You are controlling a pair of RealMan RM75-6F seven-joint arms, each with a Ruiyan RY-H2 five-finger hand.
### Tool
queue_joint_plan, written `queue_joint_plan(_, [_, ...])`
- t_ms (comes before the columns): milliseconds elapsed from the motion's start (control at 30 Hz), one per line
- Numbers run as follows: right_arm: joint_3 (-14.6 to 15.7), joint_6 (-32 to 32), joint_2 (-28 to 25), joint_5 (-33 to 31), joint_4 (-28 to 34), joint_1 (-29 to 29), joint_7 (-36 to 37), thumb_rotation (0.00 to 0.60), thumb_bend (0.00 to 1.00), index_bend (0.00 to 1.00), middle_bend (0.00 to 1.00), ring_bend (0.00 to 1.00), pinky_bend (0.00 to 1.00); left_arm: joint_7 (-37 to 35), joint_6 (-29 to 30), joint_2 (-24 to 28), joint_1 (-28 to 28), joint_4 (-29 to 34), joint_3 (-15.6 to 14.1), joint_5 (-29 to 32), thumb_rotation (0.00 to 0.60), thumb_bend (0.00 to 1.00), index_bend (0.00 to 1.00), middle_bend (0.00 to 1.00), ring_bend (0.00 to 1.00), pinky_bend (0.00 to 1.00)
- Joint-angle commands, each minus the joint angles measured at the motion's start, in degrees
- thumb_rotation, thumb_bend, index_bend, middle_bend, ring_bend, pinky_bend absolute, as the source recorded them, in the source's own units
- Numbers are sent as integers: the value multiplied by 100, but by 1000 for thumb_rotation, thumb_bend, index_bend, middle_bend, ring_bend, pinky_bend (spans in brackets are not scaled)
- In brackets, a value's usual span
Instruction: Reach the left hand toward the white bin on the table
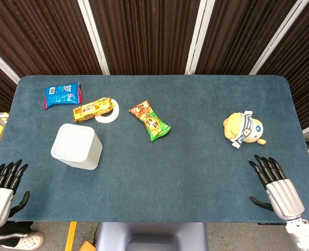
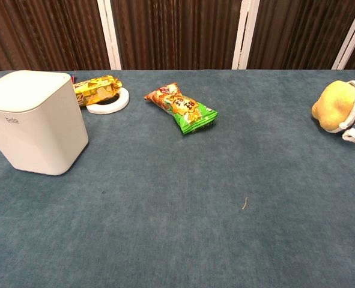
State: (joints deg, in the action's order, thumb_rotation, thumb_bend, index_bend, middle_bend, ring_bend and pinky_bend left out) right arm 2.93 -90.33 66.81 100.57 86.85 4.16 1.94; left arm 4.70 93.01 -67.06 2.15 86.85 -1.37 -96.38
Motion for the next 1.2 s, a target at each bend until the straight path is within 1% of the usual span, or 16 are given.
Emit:
queue_joint_plan(33, [22,-6,-23,38,15,3,30,600,107,0,0,0,0,11,-11,-10,6,8,-12,-25,600,424,0,0,0,30])
queue_joint_plan(200, [83,-387,-178,305,86,-92,277,600,107,0,0,0,0,-41,-243,-37,186,84,-27,-146,600,425,0,0,0,64])
queue_joint_plan(267, [95,-543,-236,374,77,-139,392,600,107,0,0,0,0,92,-449,5,336,238,23,-144,600,423,0,0,1,130])
queue_joint_plan(333, [113,-592,-285,398,83,-159,475,600,107,0,0,0,0,273,-627,47,480,451,100,-124,600,424,0,68,81,307])
queue_joint_plan(367, [121,-611,-306,416,88,-164,510,600,107,0,0,0,0,366,-686,54,550,565,147,-131,600,424,0,123,141,388])
queue_joint_plan(400, [129,-638,-326,442,89,-169,550,600,107,0,0,0,0,480,-749,50,643,698,209,-158,600,424,0,263,287,537])
queue_joint_plan(433, [135,-651,-336,462,87,-170,569,600,107,0,0,0,0,565,-821,53,706,806,241,-160,600,424,0,349,375,619])
queue_joint_plan(467, [146,-651,-345,478,87,-171,588,600,107,0,0,0,0,643,-926,71,775,936,263,-145,600,424,0,471,498,726])
queue_joint_plan(533, [157,-636,-363,488,93,-164,635,600,107,0,0,0,0,750,-1259,143,953,1273,300,-39,600,424,0,652,673,862])
queue_joint_plan(567, [157,-622,-368,485,93,-159,645,600,107,0,0,0,0,822,-1402,175,1026,1415,326,34,600,424,0,703,718,896])
queue_joint_plan(600, [162,-595,-372,483,96,-149,656,600,107,0,0,0,0,935,-1572,199,1123,1572,372,129,600,424,0,788,794,949])
queue_joint_plan(700, [161,-530,-371,489,109,-114,662,600,107,0,0,0,0,1371,-1992,214,1326,1902,523,592,600,423,0,934,934,1000])
queue_joint_plan(767, [154,-514,-369,481,110,-105,665,600,107,0,0,0,0,1681,-2260,235,1441,2077,593,945,600,424,0,979,979,1000])
queue_joint_plan(900, [125,-482,-375,423,123,-93,676,600,107,0,0,0,0,2249,-2639,230,1627,2319,657,1610,600,424,0,1000,1000,1000])
queue_joint_plan(1000, [115,-451,-366,399,129,-85,663,600,107,0,0,0,0,2405,-2735,164,1727,2311,698,1874,600,424,0,1000,1000,1000])
queue_joint_plan(1200, [109,-429,-361,388,132,-79,648,600,106,0,0,0,0,2490,-2803,109,1812,2260,700,2048,600,423,10,1000,1000,1000])
